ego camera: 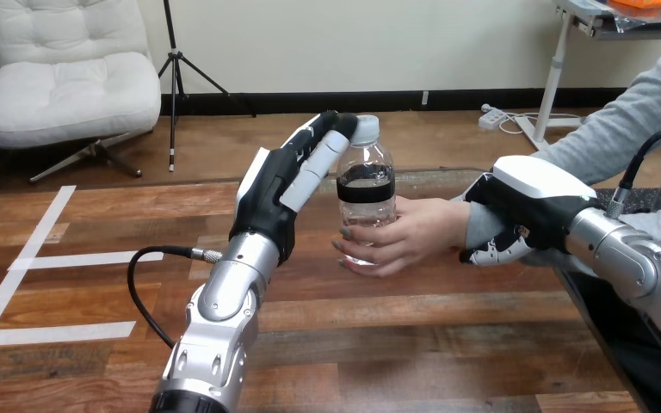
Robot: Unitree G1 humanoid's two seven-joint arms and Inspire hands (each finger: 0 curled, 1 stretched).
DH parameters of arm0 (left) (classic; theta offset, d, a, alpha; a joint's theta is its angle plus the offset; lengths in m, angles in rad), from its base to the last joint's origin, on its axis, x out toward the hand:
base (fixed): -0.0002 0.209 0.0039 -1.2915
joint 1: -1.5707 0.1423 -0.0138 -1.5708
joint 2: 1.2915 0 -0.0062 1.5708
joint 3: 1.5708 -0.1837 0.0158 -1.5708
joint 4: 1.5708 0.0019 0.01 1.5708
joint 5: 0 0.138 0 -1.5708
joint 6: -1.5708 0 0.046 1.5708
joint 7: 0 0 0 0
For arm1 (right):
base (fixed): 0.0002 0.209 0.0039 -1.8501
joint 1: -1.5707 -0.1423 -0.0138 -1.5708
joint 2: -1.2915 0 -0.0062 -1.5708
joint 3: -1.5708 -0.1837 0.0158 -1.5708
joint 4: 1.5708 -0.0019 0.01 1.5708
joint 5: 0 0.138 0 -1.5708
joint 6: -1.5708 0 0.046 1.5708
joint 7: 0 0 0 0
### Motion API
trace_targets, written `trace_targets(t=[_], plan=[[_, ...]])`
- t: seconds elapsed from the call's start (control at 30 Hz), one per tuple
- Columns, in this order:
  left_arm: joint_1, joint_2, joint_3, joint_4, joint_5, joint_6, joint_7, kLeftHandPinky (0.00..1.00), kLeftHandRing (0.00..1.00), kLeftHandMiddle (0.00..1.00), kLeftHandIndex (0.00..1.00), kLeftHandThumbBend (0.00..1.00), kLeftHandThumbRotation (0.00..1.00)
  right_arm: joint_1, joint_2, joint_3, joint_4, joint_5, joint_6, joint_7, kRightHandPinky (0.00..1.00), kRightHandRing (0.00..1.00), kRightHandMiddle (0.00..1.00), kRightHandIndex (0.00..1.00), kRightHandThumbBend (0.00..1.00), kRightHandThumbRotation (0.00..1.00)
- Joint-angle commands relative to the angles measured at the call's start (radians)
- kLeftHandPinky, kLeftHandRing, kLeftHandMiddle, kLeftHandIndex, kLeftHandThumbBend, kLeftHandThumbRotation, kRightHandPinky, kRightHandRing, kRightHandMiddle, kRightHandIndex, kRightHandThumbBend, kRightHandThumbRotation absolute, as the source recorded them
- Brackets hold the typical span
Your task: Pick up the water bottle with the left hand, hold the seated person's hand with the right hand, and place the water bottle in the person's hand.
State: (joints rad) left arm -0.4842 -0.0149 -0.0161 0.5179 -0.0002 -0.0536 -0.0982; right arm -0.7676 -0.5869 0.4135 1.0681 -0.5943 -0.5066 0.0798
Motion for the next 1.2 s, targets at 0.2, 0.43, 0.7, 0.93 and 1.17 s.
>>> trace_targets(t=[0.2, 0.43, 0.7, 0.93, 1.17], plan=[[-0.022, 0.012, 0.015, -0.025, -0.015, -0.039, -0.005, 0.94, 0.95, 0.97, 0.92, 0.92, 1.00, -0.052, 0.029, -0.038, -0.021, 0.040, -0.022, -0.018, 0.25, 0.30, 0.35, 0.37, 0.50, 0.00], [-0.018, 0.015, 0.017, -0.034, -0.017, -0.040, -0.006, 0.96, 0.96, 0.97, 0.92, 0.91, 1.00, -0.051, 0.028, -0.036, -0.028, 0.037, -0.017, -0.017, 0.25, 0.30, 0.36, 0.37, 0.50, 0.00], [-0.012, 0.019, 0.023, -0.043, -0.021, -0.043, -0.007, 0.97, 0.97, 0.98, 0.93, 0.91, 1.00, -0.053, 0.027, -0.036, -0.024, 0.038, -0.020, -0.012, 0.27, 0.31, 0.37, 0.39, 0.52, 0.01], [-0.007, 0.022, 0.031, -0.051, -0.026, -0.041, -0.009, 0.97, 0.97, 0.98, 0.93, 0.91, 1.00, -0.055, 0.024, -0.033, -0.027, 0.036, -0.011, 0.004, 0.29, 0.33, 0.39, 0.41, 0.58, 0.13], [-0.003, 0.027, 0.037, -0.055, -0.030, -0.036, -0.011, 0.98, 0.98, 0.98, 0.93, 0.89, 1.00, -0.055, 0.015, -0.022, -0.044, 0.021, -0.005, 0.018, 0.36, 0.41, 0.47, 0.49, 0.67, 0.32]])
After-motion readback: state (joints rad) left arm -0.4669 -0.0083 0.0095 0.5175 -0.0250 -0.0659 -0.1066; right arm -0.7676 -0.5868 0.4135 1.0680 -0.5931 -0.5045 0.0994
